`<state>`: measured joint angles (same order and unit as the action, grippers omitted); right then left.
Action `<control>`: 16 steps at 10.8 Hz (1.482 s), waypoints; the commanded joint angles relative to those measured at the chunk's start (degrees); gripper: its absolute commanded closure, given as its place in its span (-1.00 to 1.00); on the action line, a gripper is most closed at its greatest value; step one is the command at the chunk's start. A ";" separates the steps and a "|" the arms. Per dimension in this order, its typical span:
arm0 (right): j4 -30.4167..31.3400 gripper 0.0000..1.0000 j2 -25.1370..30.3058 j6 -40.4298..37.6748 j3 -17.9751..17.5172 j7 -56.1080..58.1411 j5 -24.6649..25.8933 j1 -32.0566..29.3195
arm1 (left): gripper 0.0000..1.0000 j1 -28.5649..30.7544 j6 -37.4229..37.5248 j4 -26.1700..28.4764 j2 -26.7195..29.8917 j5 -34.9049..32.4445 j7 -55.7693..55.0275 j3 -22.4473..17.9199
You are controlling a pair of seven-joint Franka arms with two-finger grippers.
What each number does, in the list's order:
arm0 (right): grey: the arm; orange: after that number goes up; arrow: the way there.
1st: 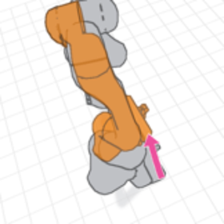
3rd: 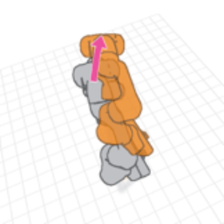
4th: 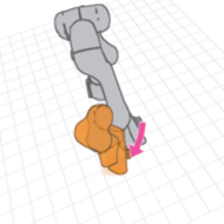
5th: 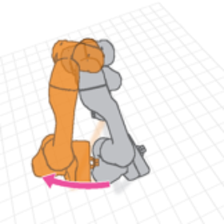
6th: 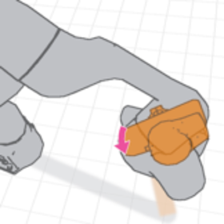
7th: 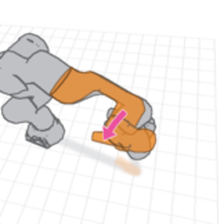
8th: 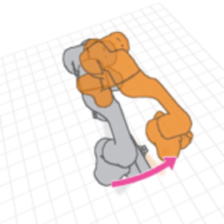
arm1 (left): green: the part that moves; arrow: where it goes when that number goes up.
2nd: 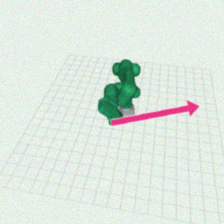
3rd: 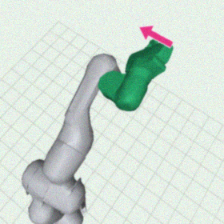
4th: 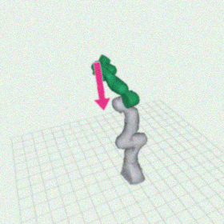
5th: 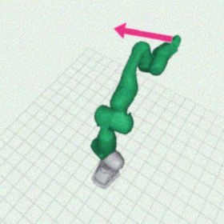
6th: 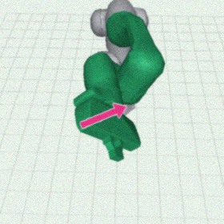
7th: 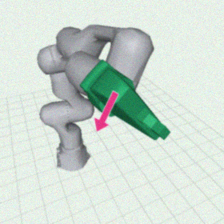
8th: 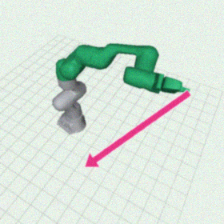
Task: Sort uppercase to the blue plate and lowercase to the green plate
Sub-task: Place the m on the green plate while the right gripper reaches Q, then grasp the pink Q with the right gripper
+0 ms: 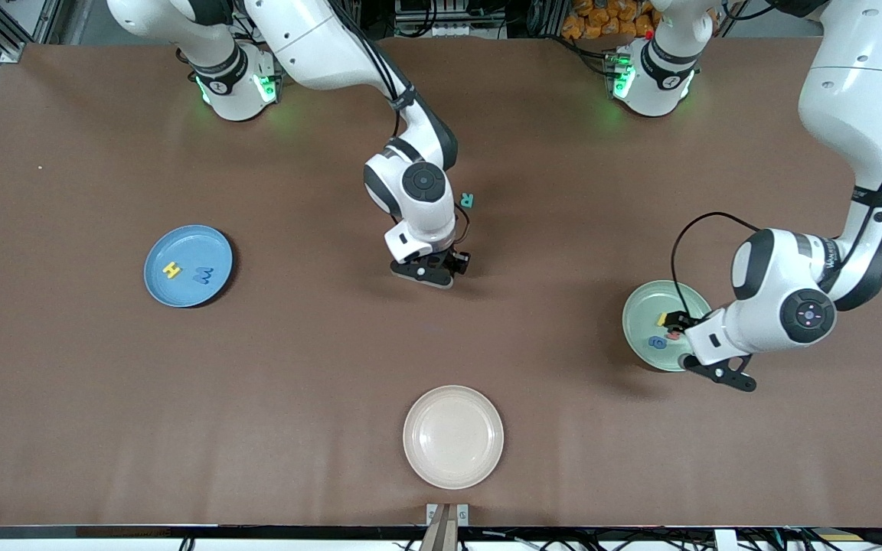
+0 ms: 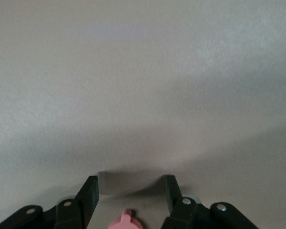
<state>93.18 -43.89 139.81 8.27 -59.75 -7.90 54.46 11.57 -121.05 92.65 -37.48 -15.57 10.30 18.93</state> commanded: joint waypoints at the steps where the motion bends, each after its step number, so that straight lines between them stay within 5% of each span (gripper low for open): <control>1: -1.25 -0.26 -0.67 -3.55 -1.58 0.86 0.61 -0.23 | -1.00 -0.76 0.28 -0.19 3.36 -0.25 1.39 -0.39; 7: -1.69 -0.23 0.04 -7.62 -3.96 0.69 0.16 -0.23 | -1.00 -3.66 5.99 1.30 12.24 -0.08 2.53 2.25; 13: -1.78 0.69 0.12 -7.53 -3.88 1.48 0.43 -0.15 | -1.00 -3.75 6.79 0.78 14.09 2.80 3.24 2.43; 16: -2.30 0.82 1.17 -8.41 -3.44 5.33 0.43 -0.93 | -1.00 -3.84 7.49 0.86 14.89 3.17 3.24 2.43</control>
<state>91.23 -43.77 132.88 4.82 -57.05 -7.84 54.45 7.50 -114.45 92.19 -24.45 -13.99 12.26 21.35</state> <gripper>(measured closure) 0.639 0.000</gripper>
